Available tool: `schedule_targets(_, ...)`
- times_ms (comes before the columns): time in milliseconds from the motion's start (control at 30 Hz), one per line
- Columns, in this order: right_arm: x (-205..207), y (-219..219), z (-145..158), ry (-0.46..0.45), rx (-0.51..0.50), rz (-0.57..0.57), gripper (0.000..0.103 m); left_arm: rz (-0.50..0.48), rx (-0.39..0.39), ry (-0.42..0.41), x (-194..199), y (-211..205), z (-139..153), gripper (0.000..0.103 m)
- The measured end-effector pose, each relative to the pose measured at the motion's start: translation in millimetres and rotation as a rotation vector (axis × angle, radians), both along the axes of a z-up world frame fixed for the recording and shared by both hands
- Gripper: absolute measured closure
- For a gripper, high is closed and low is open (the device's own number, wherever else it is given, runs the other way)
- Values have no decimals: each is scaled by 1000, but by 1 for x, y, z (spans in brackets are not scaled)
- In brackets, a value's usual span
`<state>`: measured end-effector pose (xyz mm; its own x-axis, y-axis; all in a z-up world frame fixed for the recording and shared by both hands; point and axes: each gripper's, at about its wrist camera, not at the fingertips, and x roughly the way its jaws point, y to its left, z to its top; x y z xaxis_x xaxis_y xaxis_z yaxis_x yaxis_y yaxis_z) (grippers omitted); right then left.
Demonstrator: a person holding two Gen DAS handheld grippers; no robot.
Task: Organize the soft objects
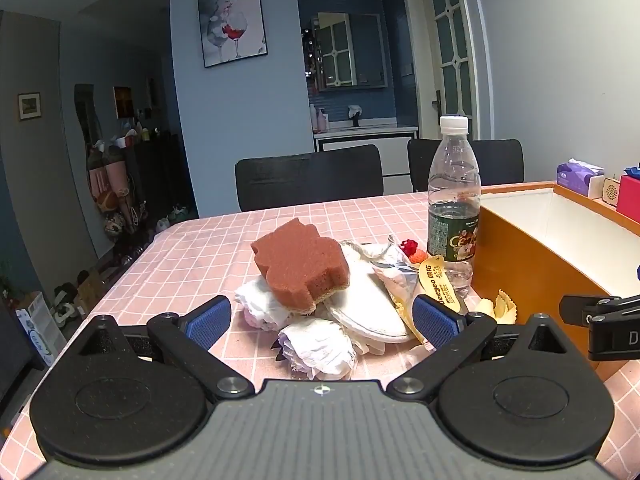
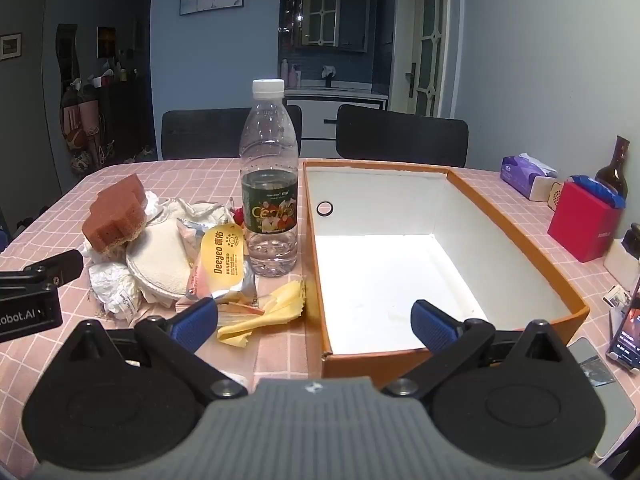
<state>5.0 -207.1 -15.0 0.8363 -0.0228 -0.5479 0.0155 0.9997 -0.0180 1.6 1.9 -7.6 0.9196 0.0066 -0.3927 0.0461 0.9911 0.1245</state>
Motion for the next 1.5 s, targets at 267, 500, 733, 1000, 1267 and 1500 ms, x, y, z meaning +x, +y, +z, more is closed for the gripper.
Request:
schedule_targets(267,2,2,0,11,5,1,2,-4,-9,15,4,0,1,0)
schedule_targets(500,4,1,-1,17,5,-1,2,-11,-9,20,2,0,3,0)
schedule_targets(733,6,1,0,24,15,1,2,-12,-12,20,2,0,2,0)
schedule_targets(1000,6,4,1,20,13,5,2,-24,-9,28,2,0,1,0)
schedule_targets(1267,6,3,0,28,18,4,2,-24,-6,35,2,-1,1,0)
schedule_targets(1500,7,3,-1,33,16,3,2,-26,-7,37,3,-1,0,0)
